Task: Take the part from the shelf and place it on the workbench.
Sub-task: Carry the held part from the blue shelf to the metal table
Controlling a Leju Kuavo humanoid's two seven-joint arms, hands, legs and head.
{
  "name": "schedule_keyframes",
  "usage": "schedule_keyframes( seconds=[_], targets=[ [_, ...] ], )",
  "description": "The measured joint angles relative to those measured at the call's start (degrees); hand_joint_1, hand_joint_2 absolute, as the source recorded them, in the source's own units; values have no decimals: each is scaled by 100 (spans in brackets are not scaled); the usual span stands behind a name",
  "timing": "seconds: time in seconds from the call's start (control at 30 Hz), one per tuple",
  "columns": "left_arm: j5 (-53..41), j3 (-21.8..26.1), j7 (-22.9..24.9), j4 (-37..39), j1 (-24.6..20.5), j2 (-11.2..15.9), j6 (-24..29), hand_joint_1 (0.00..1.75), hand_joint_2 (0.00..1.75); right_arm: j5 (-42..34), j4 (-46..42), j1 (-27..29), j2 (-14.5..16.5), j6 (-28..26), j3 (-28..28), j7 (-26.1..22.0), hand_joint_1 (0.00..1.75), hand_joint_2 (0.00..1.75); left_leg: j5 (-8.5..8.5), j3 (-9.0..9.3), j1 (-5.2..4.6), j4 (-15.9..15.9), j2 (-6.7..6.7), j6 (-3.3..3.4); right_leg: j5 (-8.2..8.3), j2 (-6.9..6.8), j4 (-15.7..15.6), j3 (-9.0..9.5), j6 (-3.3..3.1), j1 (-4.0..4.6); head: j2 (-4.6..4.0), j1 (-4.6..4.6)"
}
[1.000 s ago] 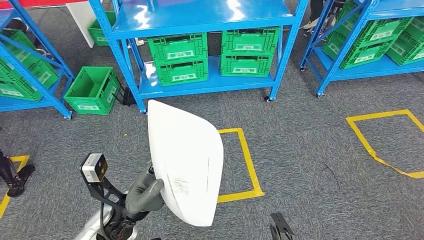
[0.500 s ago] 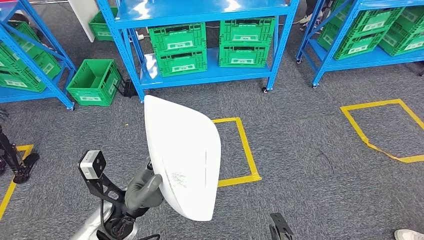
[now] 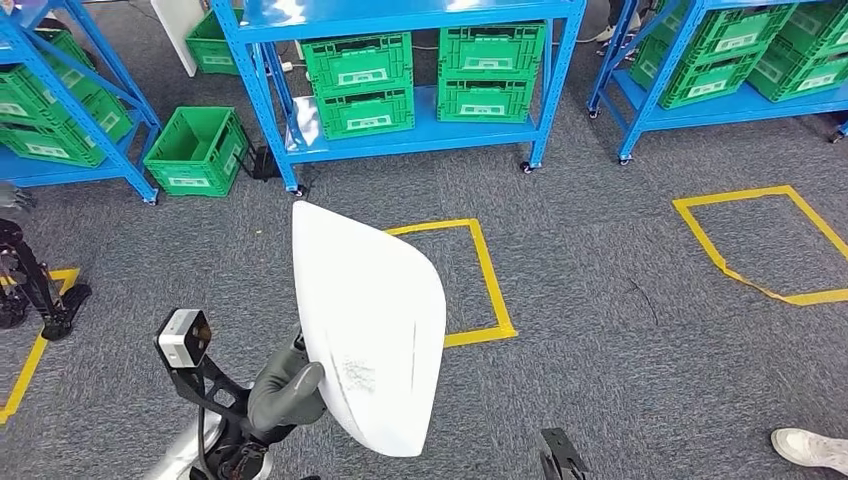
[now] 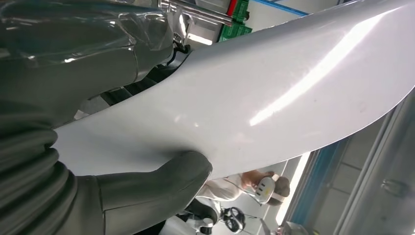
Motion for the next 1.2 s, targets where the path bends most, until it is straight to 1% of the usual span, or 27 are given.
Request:
schedule_keyframes(
  seconds=[0.03,0.07,0.1,0.17,0.2,0.23,0.27,0.3,0.33,0.37,0.43,0.47,0.53,0.57,0.6,0.63,0.7,0.73,0.77,0.8,0.87,0.93,0.97,1.03,1.1,1.13,1.2],
  targets=[
    [-1,1,2,-1,6,-1,1,175,175,7,-1,5,0,2,0,2,0,0,100,-51,-5,-32,14,35,23,0,-13,-26,20,-5,0,-3],
    [-2,0,5,-3,11,-2,1,175,175,10,-1,12,0,5,0,3,0,0,210,-114,-2,-83,24,81,-54,3,44,-76,6,2,0,-3],
    [-3,0,7,-4,19,-5,1,175,175,11,-1,17,0,9,0,5,0,0,326,-192,11,-129,37,115,-238,7,202,-153,-34,11,0,3],
    [-3,-1,10,-5,37,-12,2,175,175,11,-2,22,-13,13,-2,10,0,0,520,-381,24,-148,42,139,-799,15,852,-347,-118,8,0,14],
    [-4,-2,10,-5,49,-13,3,175,175,11,-2,24,-22,13,-3,11,0,0,609,-489,22,-136,43,129,-995,16,1243,-415,-106,2,0,17],
    [-4,-2,11,-4,57,-12,3,175,175,10,-2,27,-33,13,-4,12,0,0,696,-611,22,-116,45,116,-1058,16,1562,-431,-49,-6,0,18],
    [-5,-3,13,-4,63,-11,0,175,175,11,-2,28,-37,13,-5,12,0,0,776,-739,27,-85,48,96,-996,16,1742,-374,37,-17,0,19],
    [-6,-2,14,-3,69,-11,-4,175,175,11,-2,28,-41,13,-9,12,0,0,844,-874,36,-41,52,70,-856,16,1724,-227,132,-34,0,19],
    [-8,-2,16,-3,75,-11,-11,175,175,11,-2,25,-43,13,-15,12,0,0,902,-1007,48,21,54,36,-729,15,1500,21,207,-59,0,18],
    [-9,0,19,-3,82,-11,-20,175,175,11,-4,18,-39,13,-22,12,0,0,946,-1134,48,101,56,-1,-731,17,1092,363,237,-79,0,19],
    [-15,10,21,-7,92,-10,-35,175,175,10,-10,0,-38,20,-38,11,0,0,1031,-1321,41,249,63,-79,-964,27,280,894,153,-74,0,11],
    [-20,15,22,-9,100,-9,-41,175,175,10,-14,-3,-37,26,-42,10,0,0,1085,-1374,40,278,68,-107,-1076,31,50,1007,81,-50,0,6],
    [-28,19,23,-10,133,-2,-47,175,175,9,-17,24,-29,33,-44,11,0,0,1198,-1427,76,262,67,-156,-1034,17,-16,942,-44,-33,0,1],
    [-31,19,23,-10,153,3,-48,175,175,8,-16,42,-28,33,-44,13,0,0,1141,-1461,98,295,56,-184,-974,9,-15,890,-102,-35,0,0],
    [-33,20,23,-9,170,9,-48,175,175,5,-16,55,-27,33,-44,15,0,0,967,-1511,114,415,44,-222,-908,-1,-20,834,-147,-48,0,0],
    [-34,25,23,-9,180,14,-48,175,175,4,-15,58,-27,33,-44,16,0,0,686,-1583,128,652,32,-260,-840,-8,-21,772,-179,-55,0,0],
    [-36,41,23,-9,189,19,-49,175,175,1,-15,61,-31,31,-45,18,0,0,113,-1743,146,1400,25,-324,-701,-8,-14,627,-204,-43,0,-2],
    [-36,50,25,-8,194,20,-51,175,175,1,-15,65,-30,30,-46,18,0,0,-6,-1785,155,1740,25,-335,-636,-8,-10,550,-201,-35,0,-1],
    [-37,56,27,-6,203,21,-53,175,175,1,-15,71,-29,28,-46,18,0,0,9,-1754,159,1927,25,-332,-578,-8,-7,477,-193,-26,0,-2],
    [-39,60,29,-4,212,22,-57,175,175,1,-15,77,-27,27,-46,18,0,0,118,-1619,160,1894,25,-314,-528,-7,-6,417,-184,-17,0,-3],
    [-43,70,33,-3,221,26,-69,175,175,1,-16,80,-11,26,-46,18,0,0,318,-1037,143,1208,15,-223,-444,-4,-5,336,-159,-4,0,-1],
    [-45,87,36,-4,217,27,-86,175,175,1,-17,73,12,24,-48,15,0,0,278,-474,104,404,5,-124,-372,-5,-6,296,-109,5,0,1],
    [-46,94,40,-5,217,28,-93,175,175,1,-19,72,23,22,-49,13,0,0,221,-345,79,193,3,-89,-340,-9,-9,284,-71,-3,0,0],
    [-50,100,67,-6,222,31,-113,175,175,1,-19,78,31,24,-54,9,0,0,251,-323,47,77,3,-30,-278,-18,-28,268,11,-11,0,-2],
    [-55,101,105,-8,223,19,-135,175,175,1,-18,90,38,30,-66,9,0,0,378,-331,54,-34,17,37,-354,-15,89,180,25,-8,0,3],
    [-56,101,121,-9,224,7,-147,175,175,1,-18,94,39,32,-77,8,0,0,447,-354,64,-79,24,62,-498,-10,325,63,1,-2,0,9],
    [-66,98,150,-9,238,-9,-168,175,175,1,-17,112,31,32,-103,6,0,0,532,-452,51,-86,29,86,-901,5,1109,-267,-45,-1,0,13]
  ],
)
